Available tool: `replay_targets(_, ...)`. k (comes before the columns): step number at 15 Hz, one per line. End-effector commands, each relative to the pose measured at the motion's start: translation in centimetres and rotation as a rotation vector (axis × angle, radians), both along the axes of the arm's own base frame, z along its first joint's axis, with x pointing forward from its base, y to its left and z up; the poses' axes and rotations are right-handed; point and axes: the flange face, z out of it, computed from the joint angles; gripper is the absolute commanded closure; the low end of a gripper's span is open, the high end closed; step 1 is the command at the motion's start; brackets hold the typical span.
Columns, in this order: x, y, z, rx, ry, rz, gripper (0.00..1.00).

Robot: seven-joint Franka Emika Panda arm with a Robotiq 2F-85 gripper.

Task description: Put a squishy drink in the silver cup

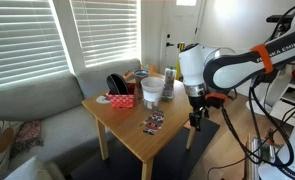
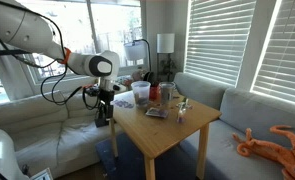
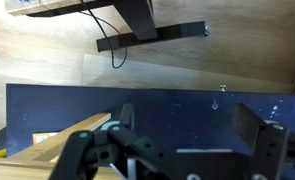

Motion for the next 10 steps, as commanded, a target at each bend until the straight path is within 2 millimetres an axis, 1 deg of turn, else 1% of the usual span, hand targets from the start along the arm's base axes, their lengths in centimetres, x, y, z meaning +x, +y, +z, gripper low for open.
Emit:
replay_targets(1, 0.0, 0.0, 0.0, 0.000, 0.001, 0.000, 0.00)
replay_targets(2, -0.6, -1.4, 2.1, 0.028, -0.101, -0.106, 0.00)
replay_targets(4, -2.6, -3.6, 4.0, 0.039, -0.176, -0.135, 0.00)
replay_targets(7, -4.6, -6.9, 6.2, 0.001, -0.298, -0.173, 0.00)
replay_targets(10, -7.7, -9.7, 9.0, -0.100, -0.403, -0.177, 0.00)
